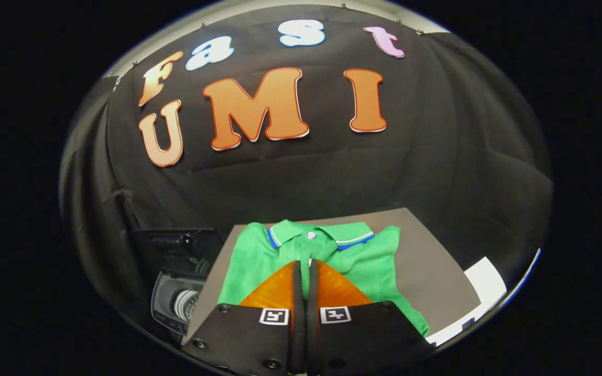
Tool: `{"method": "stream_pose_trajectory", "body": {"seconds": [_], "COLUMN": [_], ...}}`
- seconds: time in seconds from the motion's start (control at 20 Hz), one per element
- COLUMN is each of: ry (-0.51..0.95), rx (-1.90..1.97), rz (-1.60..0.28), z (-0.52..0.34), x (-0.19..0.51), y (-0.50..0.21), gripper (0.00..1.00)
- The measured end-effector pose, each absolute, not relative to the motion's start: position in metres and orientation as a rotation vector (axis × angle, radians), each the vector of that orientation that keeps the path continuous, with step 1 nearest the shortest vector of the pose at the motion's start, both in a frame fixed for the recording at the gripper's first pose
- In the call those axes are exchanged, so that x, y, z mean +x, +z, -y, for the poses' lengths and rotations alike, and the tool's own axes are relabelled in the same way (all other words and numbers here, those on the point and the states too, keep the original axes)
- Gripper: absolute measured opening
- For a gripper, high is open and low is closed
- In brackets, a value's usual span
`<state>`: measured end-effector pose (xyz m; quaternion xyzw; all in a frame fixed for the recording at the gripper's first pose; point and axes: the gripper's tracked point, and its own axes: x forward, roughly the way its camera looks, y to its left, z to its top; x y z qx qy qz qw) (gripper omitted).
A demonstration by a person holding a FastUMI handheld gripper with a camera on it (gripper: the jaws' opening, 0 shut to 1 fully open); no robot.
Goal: Put the clothes into the washing machine and then close the washing machine lid.
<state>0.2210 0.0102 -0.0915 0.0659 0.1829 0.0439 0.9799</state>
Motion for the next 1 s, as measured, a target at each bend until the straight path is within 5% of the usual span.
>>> {"method": "stream_pose_trajectory", "body": {"seconds": [0.6, 1.0], "ry": [0.162, 0.332], "rx": [0.142, 0.142], "rz": [-0.201, -0.200], "z": [-0.091, -0.225], "x": [0.150, 0.114], "y": [0.005, 0.013], "gripper": [0.08, 0.08]}}
